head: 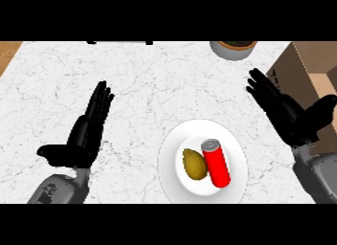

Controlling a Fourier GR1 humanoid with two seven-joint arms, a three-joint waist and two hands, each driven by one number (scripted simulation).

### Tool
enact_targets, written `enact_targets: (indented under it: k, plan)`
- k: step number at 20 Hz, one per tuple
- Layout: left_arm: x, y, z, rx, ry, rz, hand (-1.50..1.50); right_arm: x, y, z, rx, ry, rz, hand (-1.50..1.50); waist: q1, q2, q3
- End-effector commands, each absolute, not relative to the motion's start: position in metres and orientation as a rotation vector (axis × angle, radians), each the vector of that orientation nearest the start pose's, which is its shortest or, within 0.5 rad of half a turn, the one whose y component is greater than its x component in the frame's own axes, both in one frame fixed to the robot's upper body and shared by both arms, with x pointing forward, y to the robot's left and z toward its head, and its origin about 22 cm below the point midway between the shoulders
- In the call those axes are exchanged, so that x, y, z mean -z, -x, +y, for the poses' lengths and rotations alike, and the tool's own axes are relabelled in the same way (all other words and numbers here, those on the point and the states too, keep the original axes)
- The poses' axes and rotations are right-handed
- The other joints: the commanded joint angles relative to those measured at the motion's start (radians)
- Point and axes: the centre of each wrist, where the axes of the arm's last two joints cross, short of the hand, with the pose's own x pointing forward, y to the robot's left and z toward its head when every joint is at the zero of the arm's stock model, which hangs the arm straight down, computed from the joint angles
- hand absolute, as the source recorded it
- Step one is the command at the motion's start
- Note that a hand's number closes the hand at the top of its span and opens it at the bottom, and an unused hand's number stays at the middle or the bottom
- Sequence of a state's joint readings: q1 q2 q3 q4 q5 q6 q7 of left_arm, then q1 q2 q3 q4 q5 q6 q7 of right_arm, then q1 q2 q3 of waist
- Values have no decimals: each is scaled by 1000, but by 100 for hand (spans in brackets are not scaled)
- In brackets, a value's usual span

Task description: Pick the lemon from the plate and place it in the cardboard box

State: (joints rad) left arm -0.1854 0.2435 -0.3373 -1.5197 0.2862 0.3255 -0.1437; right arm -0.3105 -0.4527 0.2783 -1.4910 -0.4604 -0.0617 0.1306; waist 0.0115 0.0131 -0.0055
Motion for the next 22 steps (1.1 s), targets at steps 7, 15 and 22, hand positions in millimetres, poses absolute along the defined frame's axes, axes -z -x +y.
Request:
enact_targets:
  k: [7,15,22]
  plan:
    - [-30,-267,239,-72,-64,-1615,0,-66,-291,-348,-584,414,-1561,150,15,-8,-13]
    - [-54,-262,261,-108,-80,-1560,0,-2,-280,-325,-425,344,-1790,-150,5,-13,7]
    - [-50,-265,272,-100,-77,-1546,0,-67,-284,-328,-978,298,-1482,-150,-5,-20,2]
